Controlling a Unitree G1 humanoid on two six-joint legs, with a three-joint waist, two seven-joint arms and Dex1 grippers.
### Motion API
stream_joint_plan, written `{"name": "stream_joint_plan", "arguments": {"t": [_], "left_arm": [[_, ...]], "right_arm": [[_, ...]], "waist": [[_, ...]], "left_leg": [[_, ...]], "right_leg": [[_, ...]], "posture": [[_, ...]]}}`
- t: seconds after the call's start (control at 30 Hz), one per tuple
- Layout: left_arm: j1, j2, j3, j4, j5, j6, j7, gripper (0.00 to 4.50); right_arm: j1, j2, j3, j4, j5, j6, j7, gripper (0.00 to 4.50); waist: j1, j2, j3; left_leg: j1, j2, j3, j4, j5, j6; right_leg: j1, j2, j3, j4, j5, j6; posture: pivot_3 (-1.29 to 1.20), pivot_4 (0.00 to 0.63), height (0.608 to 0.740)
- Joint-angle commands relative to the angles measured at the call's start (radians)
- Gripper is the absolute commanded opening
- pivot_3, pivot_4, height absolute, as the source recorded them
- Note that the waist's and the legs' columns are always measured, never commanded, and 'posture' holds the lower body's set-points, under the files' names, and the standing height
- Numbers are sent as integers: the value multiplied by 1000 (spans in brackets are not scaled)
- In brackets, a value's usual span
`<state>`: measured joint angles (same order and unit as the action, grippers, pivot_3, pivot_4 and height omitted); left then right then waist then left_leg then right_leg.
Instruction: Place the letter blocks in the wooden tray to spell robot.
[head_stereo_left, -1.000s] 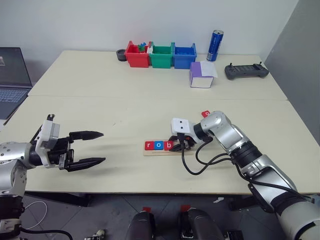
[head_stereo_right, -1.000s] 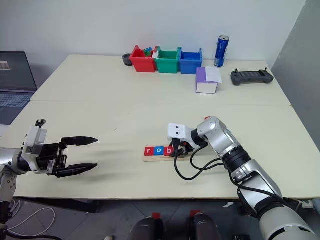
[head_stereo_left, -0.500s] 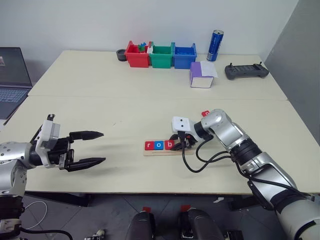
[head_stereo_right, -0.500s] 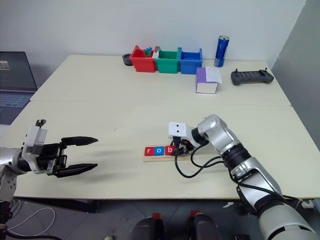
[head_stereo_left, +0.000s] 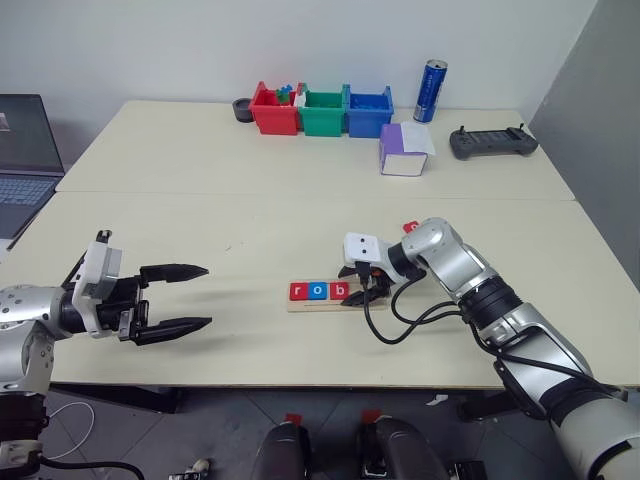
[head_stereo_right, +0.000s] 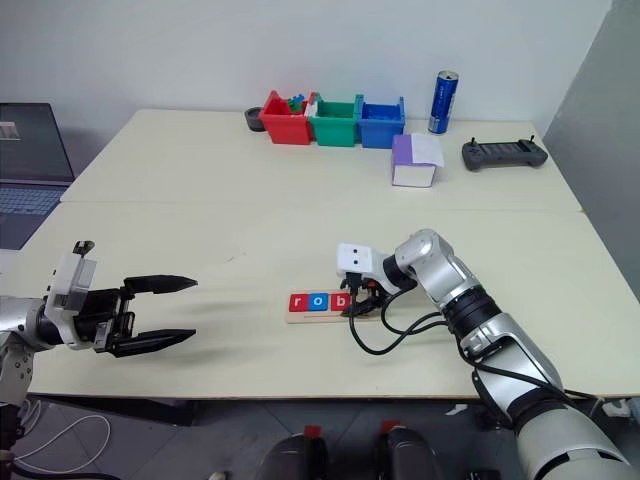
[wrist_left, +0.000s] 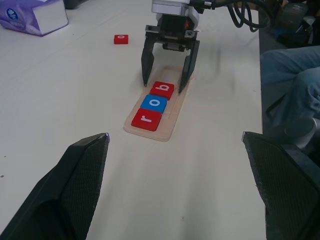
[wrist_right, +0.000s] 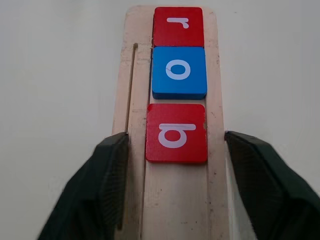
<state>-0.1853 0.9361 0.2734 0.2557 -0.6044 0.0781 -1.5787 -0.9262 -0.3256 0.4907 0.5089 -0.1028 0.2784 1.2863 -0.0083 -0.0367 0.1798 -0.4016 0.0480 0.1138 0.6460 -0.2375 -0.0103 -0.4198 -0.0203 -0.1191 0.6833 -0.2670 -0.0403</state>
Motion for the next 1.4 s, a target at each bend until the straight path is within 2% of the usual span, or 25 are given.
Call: {"name": "stream_joint_plan", "arguments": {"t": [0.03, 0.17, 0.27, 0.43, 0.63, 0.9, 1.4], "left_arm": [[-1, 5, 36, -25, -4, -3, 6, 4500], [0, 5, 37, -25, -5, -4, 5, 4500], [-2, 6, 38, -24, -5, -3, 4, 4500], [-2, 6, 40, -22, -5, -5, 3, 4500], [-15, 2, 24, -6, 0, -4, -11, 4500], [-81, -21, -5, 34, 22, -11, -22, 4500], [-59, -9, 32, 22, 23, -7, -27, 4500]], "right_arm": [[-27, -2, -15, -39, 10, 0, 17, 4458], [-46, -26, -67, -139, 63, 67, 44, 4458], [-55, -65, -176, -234, 122, 154, -4, 4458], [-6, -108, -423, -285, 163, 325, -288, 4458], [152, -128, -563, -265, 125, 364, -598, 4458], [107, -81, -554, -54, 130, 286, -736, 4458], [23, -3, -518, 123, 131, 191, -773, 4458]], "waist": [[0, 0, 0], [0, 0, 0], [1, 1, 0], [3, 0, 0], [5, 0, 0], [-26, 2, 1], [-24, 2, 1]], "left_leg": [[0, 0, 0, 0, 0, 0], [0, 0, 0, 0, 0, 0], [0, 0, 0, 0, 0, 0], [-1, 0, 0, 0, 0, 0], [-1, -1, 0, -1, 1, -1], [0, 0, 1, -2, 0, 0], [-1, 0, 1, -2, 0, -1]], "right_leg": [[0, 0, 0, 0, 0, 0], [0, 0, 0, 0, 0, 0], [0, 0, 0, 0, 0, 0], [0, -1, 0, -1, 0, 0], [0, -2, 0, -2, 0, -1], [-1, 1, 1, 1, 0, 0], [-1, 0, 1, -1, 0, 0]], "posture": [[0, 150, 740], [0, 150, 740], [0, 150, 740], [0, 150, 740], [0, 150, 740], [0, 150, 740], [0, 150, 740]]}}
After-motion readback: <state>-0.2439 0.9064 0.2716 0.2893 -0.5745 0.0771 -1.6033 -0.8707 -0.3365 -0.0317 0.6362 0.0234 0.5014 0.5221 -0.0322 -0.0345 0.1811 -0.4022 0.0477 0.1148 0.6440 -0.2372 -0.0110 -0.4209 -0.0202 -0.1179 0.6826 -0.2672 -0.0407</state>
